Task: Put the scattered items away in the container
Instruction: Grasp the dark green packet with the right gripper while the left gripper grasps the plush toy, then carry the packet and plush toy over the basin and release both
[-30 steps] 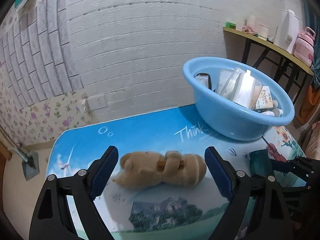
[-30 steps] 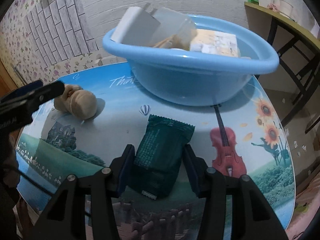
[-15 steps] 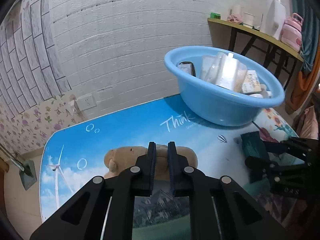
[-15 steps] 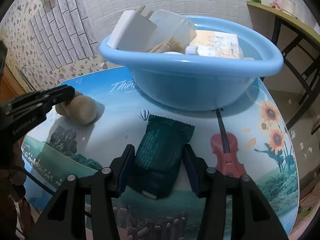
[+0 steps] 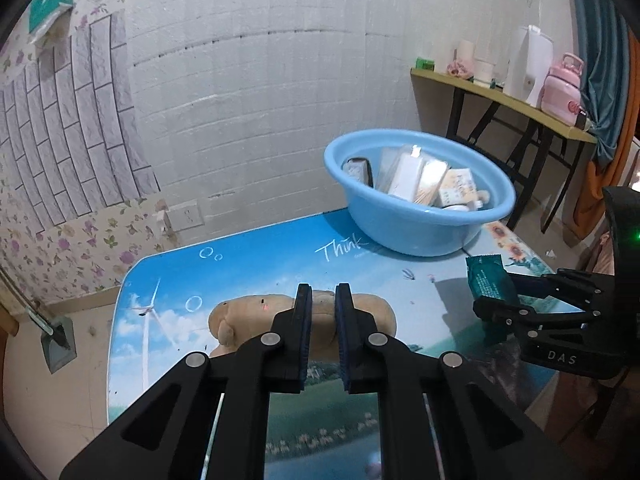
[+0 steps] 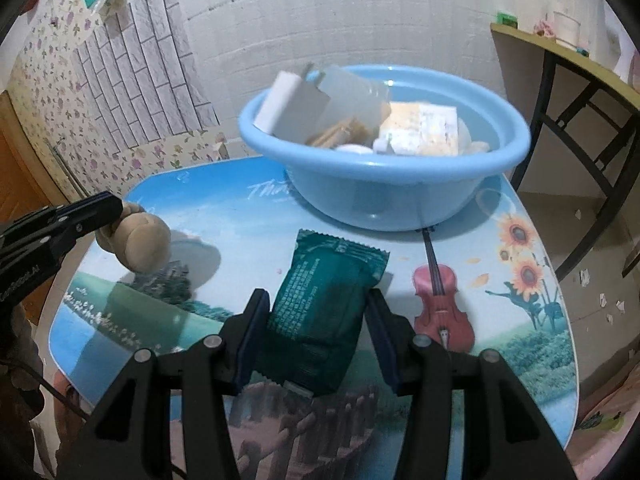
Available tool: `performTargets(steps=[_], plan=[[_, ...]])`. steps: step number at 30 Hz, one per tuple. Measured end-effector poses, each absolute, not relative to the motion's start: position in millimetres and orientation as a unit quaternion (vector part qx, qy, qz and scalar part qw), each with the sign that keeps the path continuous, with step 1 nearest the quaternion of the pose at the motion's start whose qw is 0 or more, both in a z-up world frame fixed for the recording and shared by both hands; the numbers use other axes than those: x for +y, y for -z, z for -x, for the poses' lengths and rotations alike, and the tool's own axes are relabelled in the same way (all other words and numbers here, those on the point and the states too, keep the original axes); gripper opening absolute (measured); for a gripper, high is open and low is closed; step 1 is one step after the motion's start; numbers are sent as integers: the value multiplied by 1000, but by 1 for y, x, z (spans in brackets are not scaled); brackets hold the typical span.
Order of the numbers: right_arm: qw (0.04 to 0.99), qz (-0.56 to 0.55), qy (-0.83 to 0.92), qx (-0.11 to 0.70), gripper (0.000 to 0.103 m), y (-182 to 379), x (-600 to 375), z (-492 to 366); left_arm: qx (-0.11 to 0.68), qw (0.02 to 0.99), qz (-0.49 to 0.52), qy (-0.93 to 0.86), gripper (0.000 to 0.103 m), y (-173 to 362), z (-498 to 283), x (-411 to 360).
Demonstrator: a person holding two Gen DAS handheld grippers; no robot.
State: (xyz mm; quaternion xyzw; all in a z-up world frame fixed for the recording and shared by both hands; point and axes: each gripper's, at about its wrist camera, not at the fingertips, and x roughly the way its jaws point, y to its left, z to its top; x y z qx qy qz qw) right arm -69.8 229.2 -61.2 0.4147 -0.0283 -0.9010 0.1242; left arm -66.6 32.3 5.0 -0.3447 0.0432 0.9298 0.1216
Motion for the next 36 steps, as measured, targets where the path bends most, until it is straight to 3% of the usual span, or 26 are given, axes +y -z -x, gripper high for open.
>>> performTargets(steps=[15,24,36], plan=[[121,-369,921,-20,48,23,239,47,54,126,323,-936,10,-36,56,54],[106,-325,939,-24,48,-14,263,70,46,134,303,-943,10,-61,90,76],[95,-311,945,-28,48,-7,284,122,76,154,294,-940,11,-71,167,125]])
